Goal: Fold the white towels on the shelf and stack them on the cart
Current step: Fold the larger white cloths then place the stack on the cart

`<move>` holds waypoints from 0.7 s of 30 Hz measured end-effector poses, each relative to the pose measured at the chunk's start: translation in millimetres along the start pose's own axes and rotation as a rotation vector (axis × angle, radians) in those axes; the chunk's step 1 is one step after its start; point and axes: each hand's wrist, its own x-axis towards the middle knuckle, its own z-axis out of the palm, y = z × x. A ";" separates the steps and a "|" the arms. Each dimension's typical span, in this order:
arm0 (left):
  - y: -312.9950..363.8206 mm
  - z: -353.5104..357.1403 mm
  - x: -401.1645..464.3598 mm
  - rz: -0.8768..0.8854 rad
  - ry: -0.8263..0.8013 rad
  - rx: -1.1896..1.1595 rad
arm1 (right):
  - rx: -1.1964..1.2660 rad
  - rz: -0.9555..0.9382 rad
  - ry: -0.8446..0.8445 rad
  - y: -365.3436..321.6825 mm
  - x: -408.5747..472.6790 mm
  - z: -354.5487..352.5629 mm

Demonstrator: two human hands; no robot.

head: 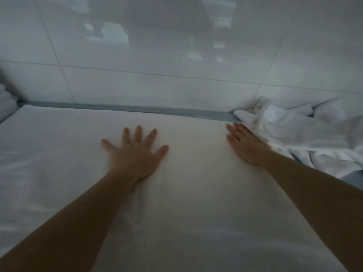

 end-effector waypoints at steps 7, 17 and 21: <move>47.8 -9.4 -6.1 0.035 0.155 0.092 | -0.081 -0.179 0.027 -65.3 -37.7 29.9; 44.9 -4.1 -18.2 0.103 0.028 0.004 | 0.018 0.240 0.113 21.2 -24.8 5.7; 83.9 -7.6 -39.6 0.103 0.150 0.131 | -0.032 -0.066 0.084 -44.6 -76.0 32.8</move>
